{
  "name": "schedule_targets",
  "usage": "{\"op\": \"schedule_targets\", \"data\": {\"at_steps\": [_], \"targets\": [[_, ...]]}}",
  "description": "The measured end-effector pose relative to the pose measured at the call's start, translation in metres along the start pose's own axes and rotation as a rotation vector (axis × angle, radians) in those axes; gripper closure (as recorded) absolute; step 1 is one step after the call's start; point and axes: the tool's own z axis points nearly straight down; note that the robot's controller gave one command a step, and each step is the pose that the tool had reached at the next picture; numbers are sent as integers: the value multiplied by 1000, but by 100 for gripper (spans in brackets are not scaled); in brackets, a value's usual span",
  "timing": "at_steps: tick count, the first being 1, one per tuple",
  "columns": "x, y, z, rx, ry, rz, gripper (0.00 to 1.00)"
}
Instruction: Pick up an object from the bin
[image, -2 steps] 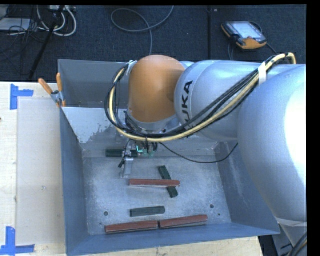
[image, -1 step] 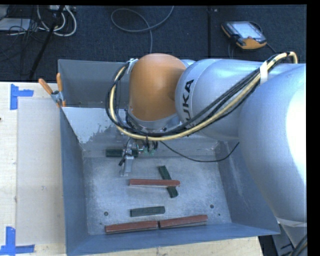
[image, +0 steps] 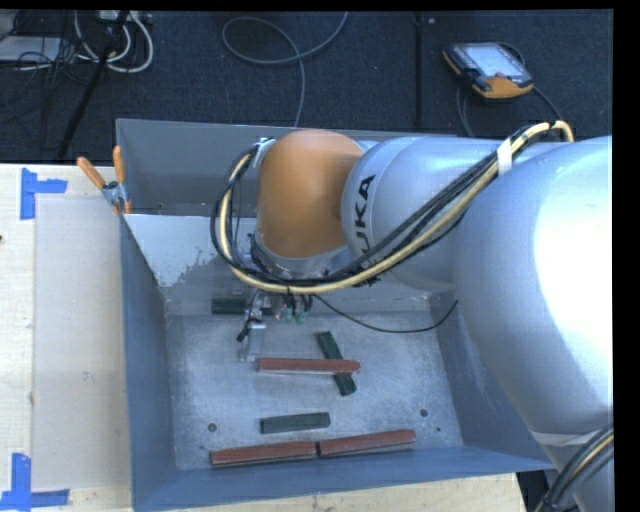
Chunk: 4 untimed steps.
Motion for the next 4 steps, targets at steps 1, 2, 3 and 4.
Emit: {"op": "schedule_targets", "data": {"at_steps": [1,2,3,4], "targets": [[2,-27,35,3,8,-3,0],[0,-18,47,1,3,24,0],[1,-60,49,-2,4,103,0],[3,-89,50,5,5,144,0]]}}
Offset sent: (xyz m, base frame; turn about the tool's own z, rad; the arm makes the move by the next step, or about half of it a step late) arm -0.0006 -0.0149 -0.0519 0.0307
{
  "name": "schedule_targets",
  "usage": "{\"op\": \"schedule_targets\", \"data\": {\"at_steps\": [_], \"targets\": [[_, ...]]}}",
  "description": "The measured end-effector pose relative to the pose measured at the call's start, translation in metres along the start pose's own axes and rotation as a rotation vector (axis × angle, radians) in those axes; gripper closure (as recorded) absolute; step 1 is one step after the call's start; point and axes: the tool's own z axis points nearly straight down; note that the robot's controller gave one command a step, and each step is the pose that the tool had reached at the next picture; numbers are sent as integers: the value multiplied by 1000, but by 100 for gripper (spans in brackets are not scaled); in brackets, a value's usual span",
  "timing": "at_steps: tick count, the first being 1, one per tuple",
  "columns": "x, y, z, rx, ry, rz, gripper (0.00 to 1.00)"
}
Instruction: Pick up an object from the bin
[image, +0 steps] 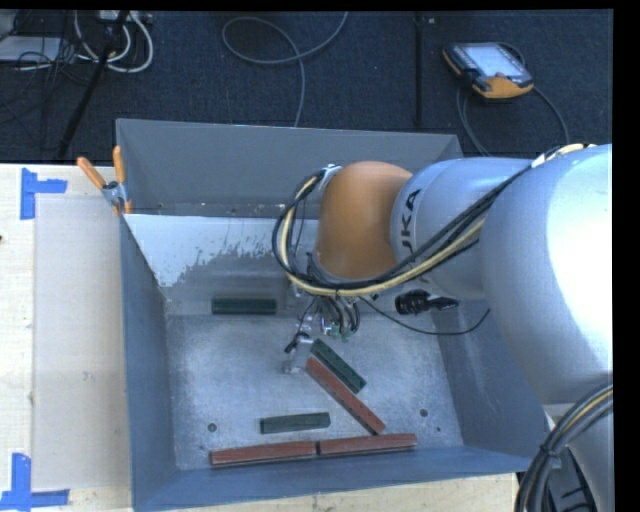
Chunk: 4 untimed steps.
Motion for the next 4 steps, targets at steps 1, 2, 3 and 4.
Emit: {"op": "schedule_targets", "data": {"at_steps": [1,2,3,4], "targets": [[21,-22,-30,-3,4,21,0],[2,-45,-24,-6,-7,145,0],[42,-47,-36,0,7,47,0],[61,-64,-30,-4,-1,-107,0]]}}
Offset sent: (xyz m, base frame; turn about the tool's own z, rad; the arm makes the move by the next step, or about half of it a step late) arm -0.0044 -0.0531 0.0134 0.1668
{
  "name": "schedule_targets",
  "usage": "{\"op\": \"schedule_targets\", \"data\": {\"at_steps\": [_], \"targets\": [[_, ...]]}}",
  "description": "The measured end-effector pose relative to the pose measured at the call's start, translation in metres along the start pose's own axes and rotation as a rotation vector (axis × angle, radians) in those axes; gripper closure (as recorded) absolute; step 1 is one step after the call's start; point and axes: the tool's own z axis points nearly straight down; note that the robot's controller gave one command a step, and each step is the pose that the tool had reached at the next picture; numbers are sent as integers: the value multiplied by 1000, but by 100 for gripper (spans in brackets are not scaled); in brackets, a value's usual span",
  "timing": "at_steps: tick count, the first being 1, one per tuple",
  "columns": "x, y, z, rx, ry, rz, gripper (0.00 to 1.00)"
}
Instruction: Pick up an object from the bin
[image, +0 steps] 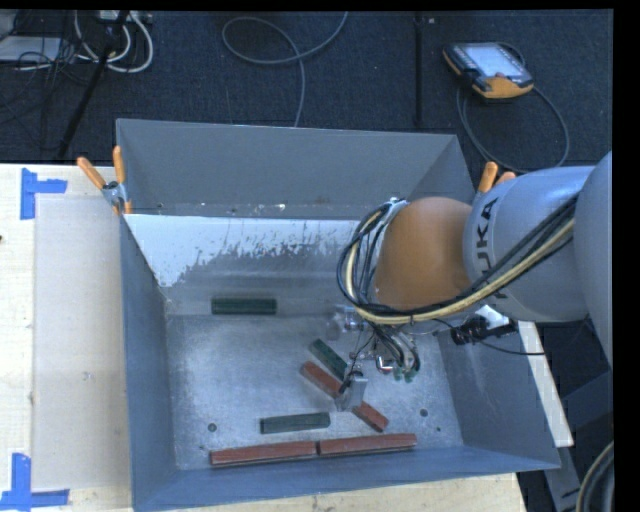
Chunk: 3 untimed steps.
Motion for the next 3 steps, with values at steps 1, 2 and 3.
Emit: {"op": "schedule_targets", "data": {"at_steps": [1,2,3], "targets": [[-20,4,33,0,0,281,100],[-20,4,33,0,0,282,100],[-53,-4,-118,0,-2,286,100]]}}
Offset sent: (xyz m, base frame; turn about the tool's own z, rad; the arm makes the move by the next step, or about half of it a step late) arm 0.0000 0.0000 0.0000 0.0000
